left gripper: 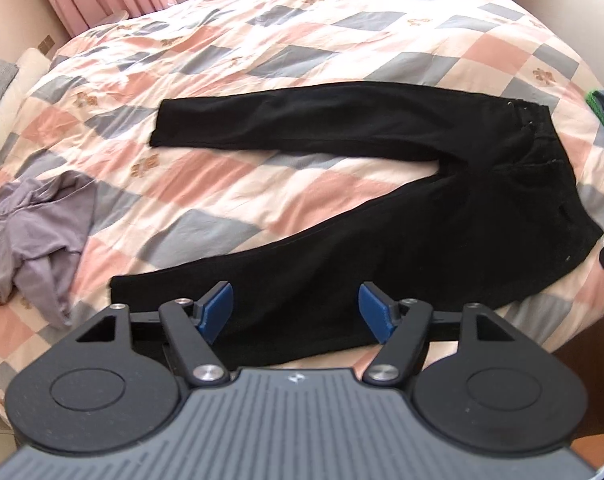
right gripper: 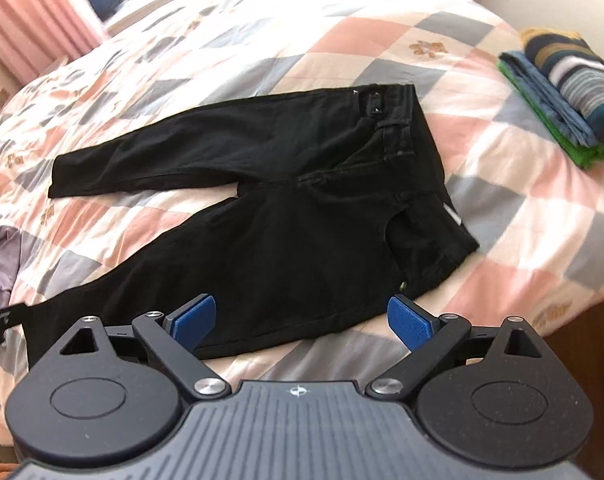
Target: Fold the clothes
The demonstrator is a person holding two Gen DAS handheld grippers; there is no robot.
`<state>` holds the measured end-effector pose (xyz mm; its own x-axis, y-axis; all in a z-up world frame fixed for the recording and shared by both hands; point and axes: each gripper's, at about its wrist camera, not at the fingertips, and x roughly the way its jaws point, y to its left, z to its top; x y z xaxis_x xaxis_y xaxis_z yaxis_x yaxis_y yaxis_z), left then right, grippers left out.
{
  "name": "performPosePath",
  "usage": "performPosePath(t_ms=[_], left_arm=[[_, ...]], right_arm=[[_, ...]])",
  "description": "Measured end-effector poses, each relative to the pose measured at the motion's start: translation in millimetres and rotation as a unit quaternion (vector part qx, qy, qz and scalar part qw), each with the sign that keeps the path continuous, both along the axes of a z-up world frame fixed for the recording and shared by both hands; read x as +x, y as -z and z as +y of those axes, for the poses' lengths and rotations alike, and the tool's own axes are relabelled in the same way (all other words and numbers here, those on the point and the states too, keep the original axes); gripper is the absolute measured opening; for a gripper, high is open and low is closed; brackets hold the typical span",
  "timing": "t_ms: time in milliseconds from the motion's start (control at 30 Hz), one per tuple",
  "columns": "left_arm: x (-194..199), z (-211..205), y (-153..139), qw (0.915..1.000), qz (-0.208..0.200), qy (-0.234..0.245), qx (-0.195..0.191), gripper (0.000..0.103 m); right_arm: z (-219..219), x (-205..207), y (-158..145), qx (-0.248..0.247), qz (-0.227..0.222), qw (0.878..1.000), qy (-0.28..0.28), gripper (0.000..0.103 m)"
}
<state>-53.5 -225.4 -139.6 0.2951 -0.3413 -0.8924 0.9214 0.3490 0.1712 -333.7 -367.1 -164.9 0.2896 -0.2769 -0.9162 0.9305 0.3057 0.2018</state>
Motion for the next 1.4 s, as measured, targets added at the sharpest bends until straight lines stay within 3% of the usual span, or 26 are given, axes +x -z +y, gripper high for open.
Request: performPosePath(t_ms=[233,500,1000,1400], left_arm=[[50.2,66.1,-0.9,0.9998,-0.01,-0.017,0.007,0.07],[74.9,107.2,-9.8,0.9996,-0.003,-0.029,-0.003,0.07],[88.5,142.7,2.5,0.9991,0.012,-0.037,0.018,0.073],[92.0,149.1,2.4,0.9992,0.017,-0.034,0.007,0.075]], right_arm=[[52.3,35.8,-14.0,-0.032,0.024,0.999,0.015,0.096],[95.9,67.0,-26.6,-0.054,0.028,0.998,0.003,0.096],[138.2,83.6,-36.5,-0.069,0.05,0.996,-0.014,0.099],[150.0,80.8,-37.4,-0.073,0.061,0.995,-0.011,0.1]])
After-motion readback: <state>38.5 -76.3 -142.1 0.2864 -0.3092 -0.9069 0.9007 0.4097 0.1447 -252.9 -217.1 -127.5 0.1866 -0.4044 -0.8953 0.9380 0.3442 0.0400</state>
